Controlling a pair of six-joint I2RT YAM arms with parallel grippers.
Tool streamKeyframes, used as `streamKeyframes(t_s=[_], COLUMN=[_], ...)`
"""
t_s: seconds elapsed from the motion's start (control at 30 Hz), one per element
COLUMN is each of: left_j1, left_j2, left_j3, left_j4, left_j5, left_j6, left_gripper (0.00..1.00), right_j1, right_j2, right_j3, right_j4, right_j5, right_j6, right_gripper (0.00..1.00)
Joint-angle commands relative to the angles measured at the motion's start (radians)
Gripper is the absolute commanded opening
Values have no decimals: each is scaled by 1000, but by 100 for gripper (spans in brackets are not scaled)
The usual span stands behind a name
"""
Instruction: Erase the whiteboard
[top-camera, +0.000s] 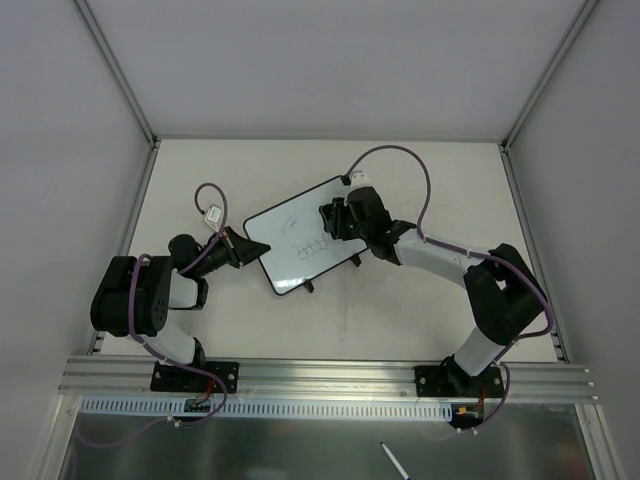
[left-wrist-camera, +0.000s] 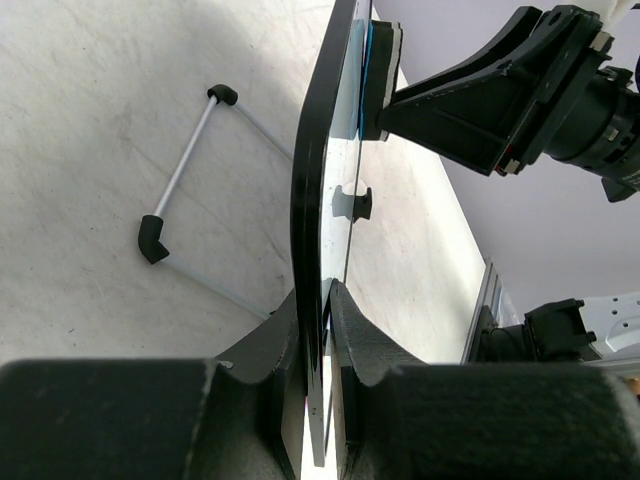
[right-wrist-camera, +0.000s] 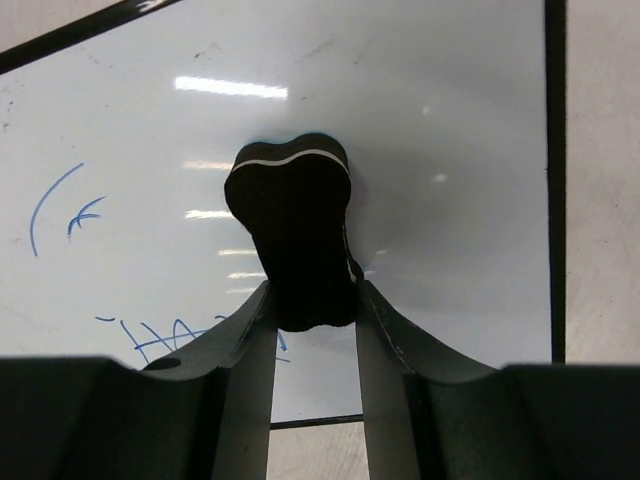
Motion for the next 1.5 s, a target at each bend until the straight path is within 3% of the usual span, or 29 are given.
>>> streamKeyframes(t_s=[0.0,0.57,1.17,1.47], left_j1=[7,7,6,1], left_j2=[-16,-16,-14,-17], left_j3=[-13,-11,-11,-11], left_j4=[237,238,240,240], left_j5=[5,6,5,6], left_j6=[43,43,46,49], left_gripper=[0,0,0,0], right_j1=[-85,-69,139,259], right_j2=[42,11,152,226], right_j3=[-66,-9,336,420], right_j4=[-78,-137,-294,-317], right_j5=[133,194,250,225], right_j6=[3,-49,-216,-244], right_gripper=[0,0,0,0])
